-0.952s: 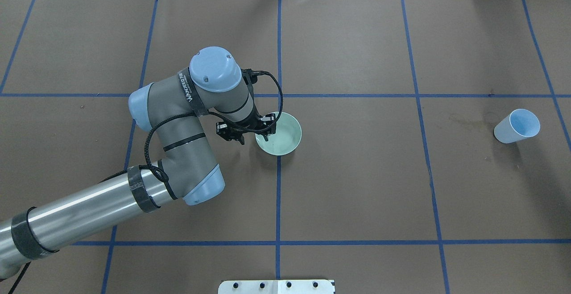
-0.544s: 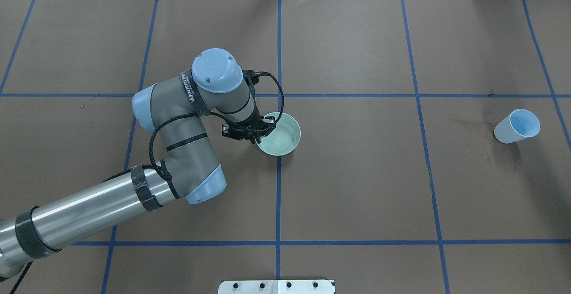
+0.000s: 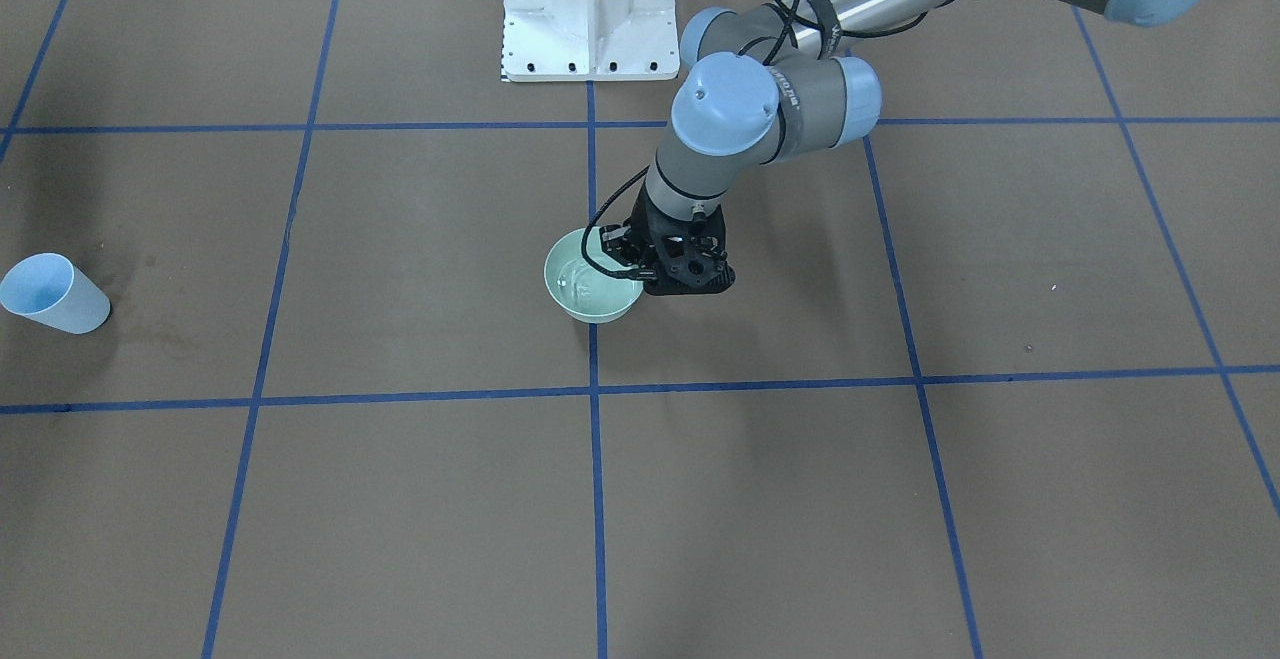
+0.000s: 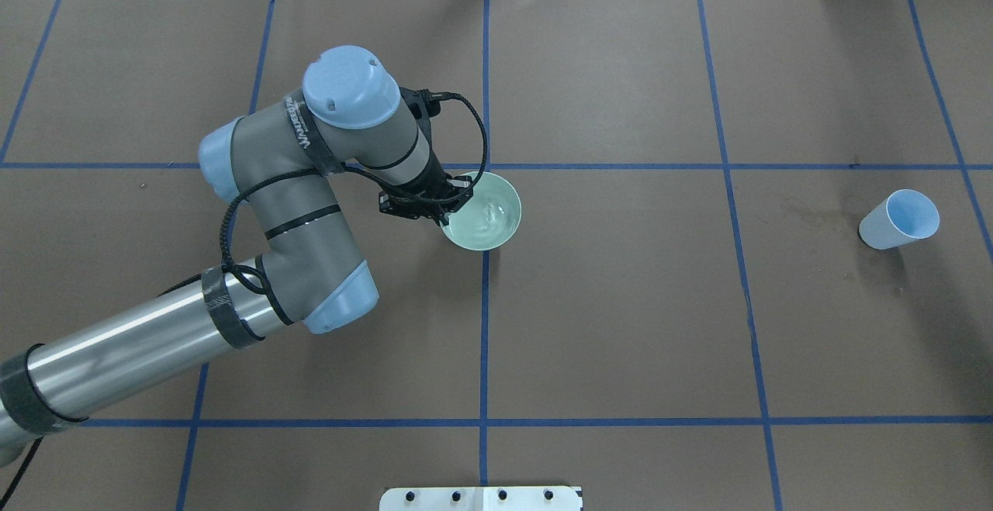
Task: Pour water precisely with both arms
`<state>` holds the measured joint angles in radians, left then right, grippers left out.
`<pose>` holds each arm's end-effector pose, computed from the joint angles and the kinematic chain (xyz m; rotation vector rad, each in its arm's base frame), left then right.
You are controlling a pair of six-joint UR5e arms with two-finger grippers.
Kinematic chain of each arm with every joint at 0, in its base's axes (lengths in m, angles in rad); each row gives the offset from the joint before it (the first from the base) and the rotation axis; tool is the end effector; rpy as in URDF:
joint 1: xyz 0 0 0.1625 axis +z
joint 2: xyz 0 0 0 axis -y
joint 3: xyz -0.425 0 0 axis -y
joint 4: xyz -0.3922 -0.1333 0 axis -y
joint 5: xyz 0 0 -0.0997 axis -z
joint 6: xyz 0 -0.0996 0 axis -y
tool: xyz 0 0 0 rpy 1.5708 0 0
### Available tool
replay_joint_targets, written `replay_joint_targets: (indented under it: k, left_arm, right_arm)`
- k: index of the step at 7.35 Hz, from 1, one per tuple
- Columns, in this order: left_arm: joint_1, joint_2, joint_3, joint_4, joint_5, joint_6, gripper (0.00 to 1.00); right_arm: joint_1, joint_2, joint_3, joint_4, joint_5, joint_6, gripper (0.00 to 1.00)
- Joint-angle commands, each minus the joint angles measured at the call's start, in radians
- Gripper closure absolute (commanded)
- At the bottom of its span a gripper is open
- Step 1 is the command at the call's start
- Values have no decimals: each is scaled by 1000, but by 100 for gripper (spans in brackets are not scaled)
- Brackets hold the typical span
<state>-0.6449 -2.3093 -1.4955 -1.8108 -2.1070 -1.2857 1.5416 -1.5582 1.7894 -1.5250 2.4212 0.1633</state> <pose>0.5292 -0.5012 0.2100 -0.0508 1.0087 -0.0867 0.0438 -0.5025 0.5335 0.1776 -0.8654 0.0075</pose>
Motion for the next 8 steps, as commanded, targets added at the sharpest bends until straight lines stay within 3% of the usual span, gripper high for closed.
replay_joint_targets:
  k: [1,4,8]
  left_arm:
    - [-91,193,-133,-5,-93,139,100]
    - [-246,526,-209,-45,-116,554,100]
    - [-409,720,-158,-50,-200,932,100]
  right_arm:
    - [-3,6,1,0,1,1,2]
    - [-12,10,1,0,1,1,2]
    - [-28,4,15,0,1,10,2]
